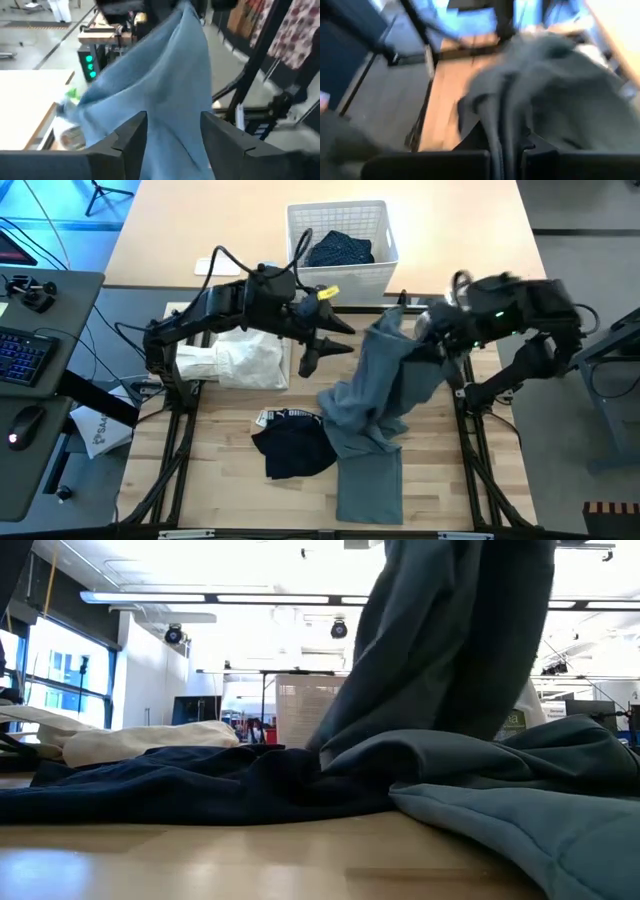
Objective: Fold Laundry from Bin
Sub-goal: Fold the green pants
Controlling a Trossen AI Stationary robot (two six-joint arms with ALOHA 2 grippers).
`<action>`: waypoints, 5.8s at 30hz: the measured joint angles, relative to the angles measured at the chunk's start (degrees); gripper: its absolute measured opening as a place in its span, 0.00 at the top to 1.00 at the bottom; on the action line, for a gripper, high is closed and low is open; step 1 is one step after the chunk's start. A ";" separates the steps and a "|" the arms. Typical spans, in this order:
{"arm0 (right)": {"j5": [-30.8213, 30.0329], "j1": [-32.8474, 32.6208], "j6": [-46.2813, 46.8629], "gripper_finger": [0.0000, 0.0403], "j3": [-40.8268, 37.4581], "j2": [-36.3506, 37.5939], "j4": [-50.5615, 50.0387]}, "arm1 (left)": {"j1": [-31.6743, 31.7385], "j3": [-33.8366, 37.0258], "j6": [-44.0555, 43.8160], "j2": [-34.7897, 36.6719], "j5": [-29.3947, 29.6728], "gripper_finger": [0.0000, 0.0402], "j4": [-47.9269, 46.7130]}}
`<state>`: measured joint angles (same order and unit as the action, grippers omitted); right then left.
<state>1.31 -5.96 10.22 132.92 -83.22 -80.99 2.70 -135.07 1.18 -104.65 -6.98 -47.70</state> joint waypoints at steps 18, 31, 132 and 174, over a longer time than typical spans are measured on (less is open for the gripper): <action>-1.82 -2.70 1.79 1.00 -7.30 -0.20 -3.54 | -2.09 15.43 3.49 0.60 6.20 0.65 -1.00; 0.97 -9.52 -0.75 1.00 -59.33 2.30 31.49 | 1.27 40.05 -2.13 17.69 9.57 0.69 4.25; 0.81 -4.58 8.31 0.29 -56.14 -4.45 40.34 | 14.21 66.34 -6.14 32.27 17.55 0.49 10.36; -25.23 -22.97 60.35 0.97 -56.17 -6.40 30.52 | 11.92 41.39 2.98 -13.21 -17.98 0.37 36.42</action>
<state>-23.92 -28.93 70.57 76.75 -89.62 -50.47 14.62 -93.69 4.16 -117.85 -24.96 -11.28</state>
